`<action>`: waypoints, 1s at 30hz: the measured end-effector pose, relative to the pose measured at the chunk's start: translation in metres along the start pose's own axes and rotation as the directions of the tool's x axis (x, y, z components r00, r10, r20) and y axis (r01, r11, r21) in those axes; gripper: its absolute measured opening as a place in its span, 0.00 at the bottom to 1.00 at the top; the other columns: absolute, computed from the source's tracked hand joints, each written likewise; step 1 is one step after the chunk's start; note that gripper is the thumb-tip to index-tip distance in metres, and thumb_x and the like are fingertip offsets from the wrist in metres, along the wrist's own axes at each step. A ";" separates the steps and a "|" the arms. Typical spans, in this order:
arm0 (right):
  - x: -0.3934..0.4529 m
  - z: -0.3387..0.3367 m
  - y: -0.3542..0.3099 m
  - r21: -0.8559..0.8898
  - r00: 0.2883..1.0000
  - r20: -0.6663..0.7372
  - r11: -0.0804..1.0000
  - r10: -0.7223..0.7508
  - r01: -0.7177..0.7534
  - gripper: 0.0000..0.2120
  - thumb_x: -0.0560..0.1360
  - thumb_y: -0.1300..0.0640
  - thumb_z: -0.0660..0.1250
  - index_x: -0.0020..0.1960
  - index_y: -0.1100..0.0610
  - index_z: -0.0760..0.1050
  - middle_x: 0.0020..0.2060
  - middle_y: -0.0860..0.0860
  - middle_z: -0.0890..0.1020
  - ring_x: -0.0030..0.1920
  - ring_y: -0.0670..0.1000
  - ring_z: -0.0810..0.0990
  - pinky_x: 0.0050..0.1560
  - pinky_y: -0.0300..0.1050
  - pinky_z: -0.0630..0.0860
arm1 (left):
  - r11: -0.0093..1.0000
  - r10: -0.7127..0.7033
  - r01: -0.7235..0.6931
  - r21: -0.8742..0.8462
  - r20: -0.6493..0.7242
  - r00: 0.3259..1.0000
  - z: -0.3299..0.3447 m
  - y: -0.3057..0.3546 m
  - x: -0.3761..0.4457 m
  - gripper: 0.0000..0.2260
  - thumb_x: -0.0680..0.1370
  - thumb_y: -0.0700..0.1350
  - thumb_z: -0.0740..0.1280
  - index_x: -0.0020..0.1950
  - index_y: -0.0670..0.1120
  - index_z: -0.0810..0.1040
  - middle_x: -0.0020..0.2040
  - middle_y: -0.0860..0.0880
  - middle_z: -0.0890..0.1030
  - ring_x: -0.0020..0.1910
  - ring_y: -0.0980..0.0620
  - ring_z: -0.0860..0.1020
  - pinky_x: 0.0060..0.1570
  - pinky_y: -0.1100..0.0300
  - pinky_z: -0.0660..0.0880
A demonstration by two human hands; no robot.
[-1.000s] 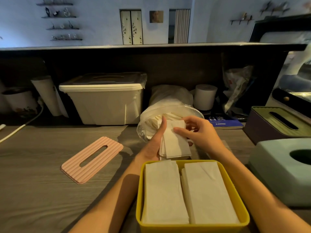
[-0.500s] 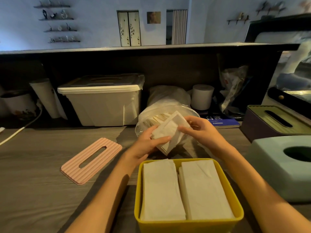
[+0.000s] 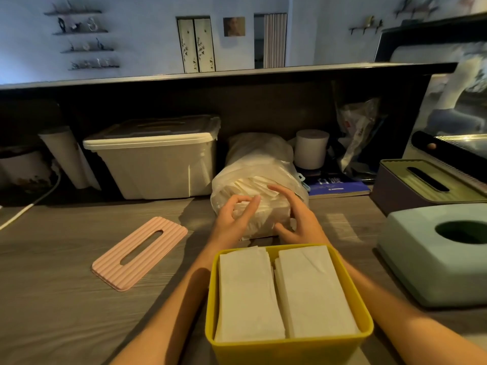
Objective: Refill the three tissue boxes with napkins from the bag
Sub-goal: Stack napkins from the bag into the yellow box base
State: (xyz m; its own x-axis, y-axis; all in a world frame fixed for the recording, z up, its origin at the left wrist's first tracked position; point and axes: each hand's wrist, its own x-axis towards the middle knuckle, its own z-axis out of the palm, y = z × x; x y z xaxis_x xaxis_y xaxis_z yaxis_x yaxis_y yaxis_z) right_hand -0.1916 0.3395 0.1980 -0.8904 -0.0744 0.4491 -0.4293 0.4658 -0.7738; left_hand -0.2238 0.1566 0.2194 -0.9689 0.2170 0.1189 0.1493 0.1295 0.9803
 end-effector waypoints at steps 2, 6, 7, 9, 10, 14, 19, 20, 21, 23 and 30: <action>0.001 0.004 0.001 -0.075 0.999 0.021 0.997 -0.024 0.026 0.36 0.74 0.65 0.71 0.76 0.42 0.65 0.72 0.44 0.71 0.71 0.39 0.68 0.66 0.28 0.65 | 1.000 0.014 -0.014 -0.002 -0.090 0.996 0.007 -0.004 0.003 0.11 0.79 0.62 0.66 0.54 0.57 0.78 0.55 0.53 0.79 0.56 0.54 0.77 0.48 0.58 0.75; 0.002 0.011 0.001 0.007 0.999 0.002 0.999 0.038 -0.038 0.31 0.72 0.60 0.68 0.72 0.42 0.68 0.69 0.45 0.73 0.70 0.38 0.68 0.70 0.38 0.65 | 0.994 0.015 -0.034 -0.105 -0.179 0.984 0.014 -0.010 0.008 0.02 0.81 0.47 0.68 0.53 0.51 0.79 0.53 0.51 0.81 0.56 0.50 0.78 0.53 0.54 0.78; 0.002 0.014 0.000 0.049 0.998 -0.013 0.997 0.062 -0.061 0.30 0.71 0.58 0.67 0.72 0.43 0.69 0.69 0.45 0.73 0.71 0.40 0.69 0.71 0.42 0.67 | 0.991 0.005 -0.032 -0.134 -0.195 0.981 0.015 -0.010 0.009 0.02 0.81 0.45 0.68 0.53 0.50 0.79 0.54 0.50 0.81 0.56 0.49 0.78 0.55 0.52 0.78; 0.004 0.019 -0.004 0.130 0.996 -0.027 0.988 0.083 -0.079 0.31 0.71 0.58 0.66 0.73 0.44 0.69 0.70 0.46 0.73 0.71 0.44 0.70 0.71 0.47 0.70 | 0.985 -0.024 -0.017 -0.171 -0.239 0.971 0.018 -0.010 0.011 0.03 0.80 0.46 0.67 0.54 0.50 0.79 0.55 0.49 0.81 0.57 0.48 0.78 0.55 0.51 0.77; 0.004 0.022 -0.005 0.149 0.996 -0.029 0.986 0.080 -0.074 0.32 0.70 0.58 0.67 0.73 0.45 0.68 0.70 0.46 0.73 0.71 0.44 0.70 0.71 0.46 0.70 | 0.985 -0.031 -0.015 -0.174 -0.262 0.965 0.020 -0.011 0.011 0.04 0.81 0.48 0.67 0.54 0.50 0.78 0.55 0.48 0.80 0.56 0.49 0.78 0.55 0.51 0.78; 0.008 0.024 -0.009 0.199 0.995 -0.067 0.978 0.076 -0.061 0.33 0.69 0.60 0.67 0.74 0.47 0.67 0.70 0.44 0.73 0.71 0.44 0.69 0.73 0.47 0.69 | 0.984 -0.018 -0.035 -0.173 -0.292 0.956 0.024 -0.012 0.014 0.09 0.81 0.54 0.66 0.56 0.51 0.78 0.57 0.50 0.80 0.56 0.52 0.78 0.51 0.57 0.77; 0.012 0.024 -0.009 0.219 0.994 -0.075 0.974 0.082 -0.064 0.34 0.69 0.60 0.66 0.74 0.45 0.67 0.66 0.41 0.74 0.65 0.40 0.73 0.68 0.47 0.73 | 0.986 0.004 -0.056 -0.154 -0.318 0.948 0.027 -0.012 0.016 0.09 0.82 0.52 0.66 0.59 0.49 0.76 0.54 0.52 0.78 0.52 0.57 0.75 0.44 0.64 0.72; 0.012 0.024 -0.008 0.225 0.994 -0.067 0.972 0.081 -0.064 0.34 0.69 0.61 0.67 0.74 0.46 0.67 0.68 0.40 0.73 0.68 0.39 0.71 0.71 0.48 0.71 | 0.986 0.001 -0.056 -0.157 -0.331 0.944 0.027 -0.013 0.017 0.07 0.81 0.51 0.67 0.57 0.51 0.75 0.54 0.53 0.78 0.52 0.56 0.76 0.46 0.62 0.73; 0.012 0.024 -0.008 0.220 0.997 -0.051 0.974 0.062 -0.049 0.34 0.69 0.61 0.67 0.74 0.47 0.67 0.70 0.41 0.73 0.71 0.39 0.69 0.73 0.47 0.68 | 0.985 -0.017 -0.044 -0.168 -0.343 0.939 0.027 -0.014 0.017 0.05 0.81 0.51 0.68 0.55 0.53 0.75 0.53 0.53 0.78 0.53 0.54 0.76 0.48 0.59 0.75; 0.011 0.024 -0.006 0.187 0.999 -0.027 0.982 0.023 -0.018 0.35 0.69 0.63 0.67 0.75 0.47 0.67 0.72 0.44 0.72 0.74 0.43 0.67 0.74 0.41 0.65 | 0.976 -0.074 -0.007 -0.220 -0.360 0.930 0.026 -0.014 0.018 0.05 0.80 0.50 0.69 0.52 0.56 0.73 0.52 0.54 0.77 0.53 0.52 0.77 0.55 0.52 0.77; 0.006 0.021 0.005 -0.138 0.999 0.055 0.990 0.000 0.007 0.31 0.72 0.58 0.70 0.74 0.47 0.68 0.59 0.51 0.71 0.54 0.47 0.74 0.51 0.27 0.71 | 0.985 -0.050 -0.018 -0.173 -0.381 0.923 0.027 -0.016 0.014 0.06 0.79 0.54 0.70 0.48 0.58 0.73 0.50 0.56 0.78 0.54 0.50 0.78 0.59 0.43 0.79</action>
State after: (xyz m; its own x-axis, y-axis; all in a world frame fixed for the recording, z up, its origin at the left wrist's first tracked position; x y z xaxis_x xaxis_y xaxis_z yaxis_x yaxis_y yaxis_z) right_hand -0.2024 0.3231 0.1881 -0.8974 -0.1223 0.4239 -0.4108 0.5822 -0.7016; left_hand -0.2347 0.1841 0.2012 -0.9770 -0.1752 0.1213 0.1307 -0.0434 0.9905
